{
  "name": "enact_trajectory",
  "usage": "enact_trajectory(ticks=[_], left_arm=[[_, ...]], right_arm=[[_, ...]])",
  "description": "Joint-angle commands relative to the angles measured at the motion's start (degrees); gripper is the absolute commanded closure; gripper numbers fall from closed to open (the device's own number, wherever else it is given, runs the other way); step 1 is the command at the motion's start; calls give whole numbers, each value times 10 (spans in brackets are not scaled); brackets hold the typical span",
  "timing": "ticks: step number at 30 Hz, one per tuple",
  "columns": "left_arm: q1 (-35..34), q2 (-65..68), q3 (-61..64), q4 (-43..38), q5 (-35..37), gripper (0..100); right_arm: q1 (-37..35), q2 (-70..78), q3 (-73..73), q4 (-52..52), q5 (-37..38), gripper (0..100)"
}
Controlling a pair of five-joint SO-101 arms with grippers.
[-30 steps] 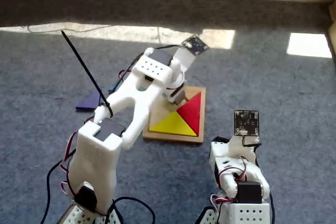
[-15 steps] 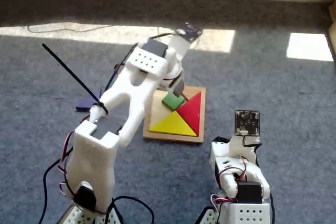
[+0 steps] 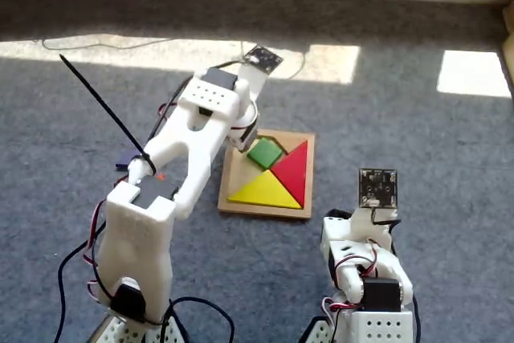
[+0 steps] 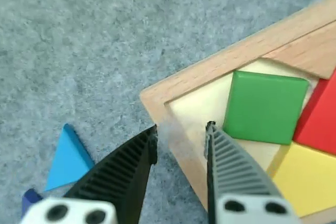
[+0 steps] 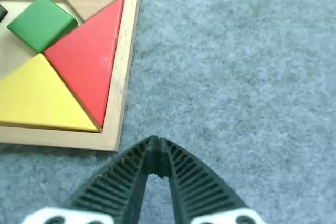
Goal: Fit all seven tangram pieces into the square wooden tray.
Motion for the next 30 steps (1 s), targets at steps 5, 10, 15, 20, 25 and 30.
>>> enact_trajectory(ticks=[5,10,15,20,25,30], left_arm=[[67,-7,26,-47,4,849],[73,-12,22,-62,5,852],[73,-14,7,-56,5,853],[71,-33,-11,-31,31,853],[69,-99,5,-4,33,853],[52,-189,73,-4,33,853]], right_arm=[[5,-8,87,-1,0,992],[5,-8,87,-1,0,992],[5,-8,87,-1,0,992],[5,-8,87,-1,0,992],[5,-8,87,-1,0,992],[5,-8,87,-1,0,992]])
